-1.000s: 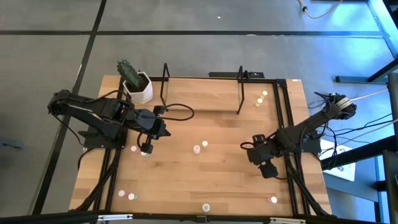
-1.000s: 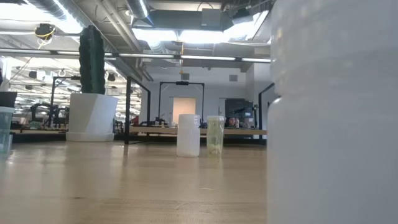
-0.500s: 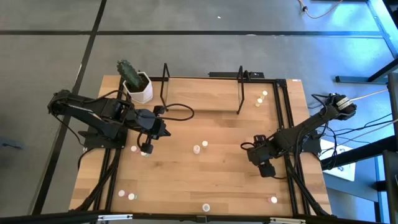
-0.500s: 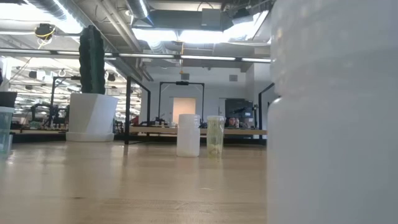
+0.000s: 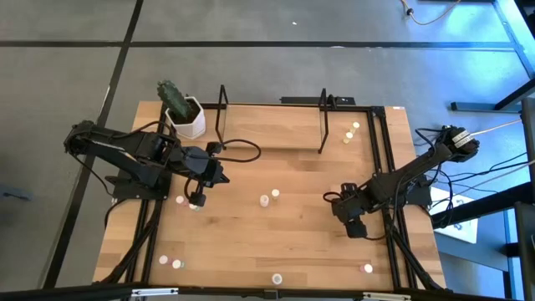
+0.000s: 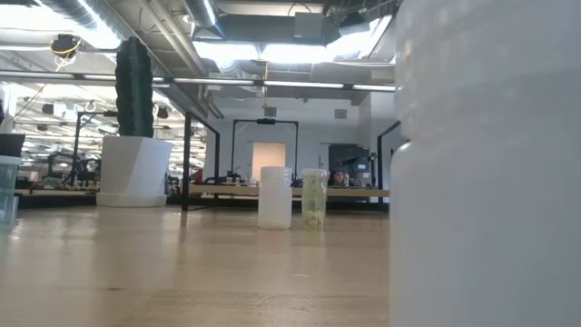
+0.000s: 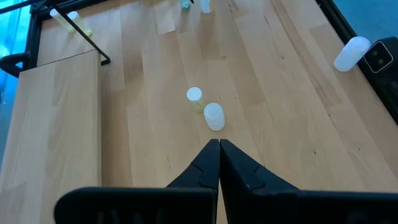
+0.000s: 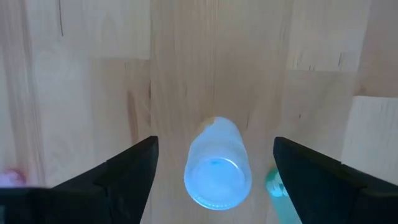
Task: Pick and place medicine bottles onto shelf by color
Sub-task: Put the right white pill bottle on the shelf
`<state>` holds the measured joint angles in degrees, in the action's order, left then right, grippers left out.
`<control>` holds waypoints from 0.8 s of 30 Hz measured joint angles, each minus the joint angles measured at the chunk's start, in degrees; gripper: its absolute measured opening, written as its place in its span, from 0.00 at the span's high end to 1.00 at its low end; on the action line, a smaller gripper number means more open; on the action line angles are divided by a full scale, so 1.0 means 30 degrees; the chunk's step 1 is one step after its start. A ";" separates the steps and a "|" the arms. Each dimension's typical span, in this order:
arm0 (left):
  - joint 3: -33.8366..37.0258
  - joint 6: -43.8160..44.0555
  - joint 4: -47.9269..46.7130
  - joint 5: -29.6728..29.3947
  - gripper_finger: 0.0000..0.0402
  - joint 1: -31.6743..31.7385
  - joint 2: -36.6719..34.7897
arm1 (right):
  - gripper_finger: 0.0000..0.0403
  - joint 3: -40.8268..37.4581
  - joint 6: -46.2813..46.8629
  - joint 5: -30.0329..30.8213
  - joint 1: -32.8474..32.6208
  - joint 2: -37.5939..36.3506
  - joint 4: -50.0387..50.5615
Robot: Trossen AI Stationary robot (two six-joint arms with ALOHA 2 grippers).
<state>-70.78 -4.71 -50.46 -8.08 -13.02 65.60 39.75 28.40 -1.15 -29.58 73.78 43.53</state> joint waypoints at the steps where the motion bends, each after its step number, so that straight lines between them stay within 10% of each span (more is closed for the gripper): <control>1: 0.0000 0.0000 0.0000 0.0000 1.00 0.0000 0.0003 | 0.21 0.0000 0.0000 0.0000 0.0000 0.0000 0.0035; 24: 0.0000 0.0000 0.0000 0.0000 1.00 0.0000 0.0000 | 0.49 0.0015 -0.0053 0.0551 0.0000 0.0000 0.0701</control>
<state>-70.78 -4.71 -50.46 -8.08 -13.02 65.60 39.79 28.24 0.51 -29.58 73.78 45.63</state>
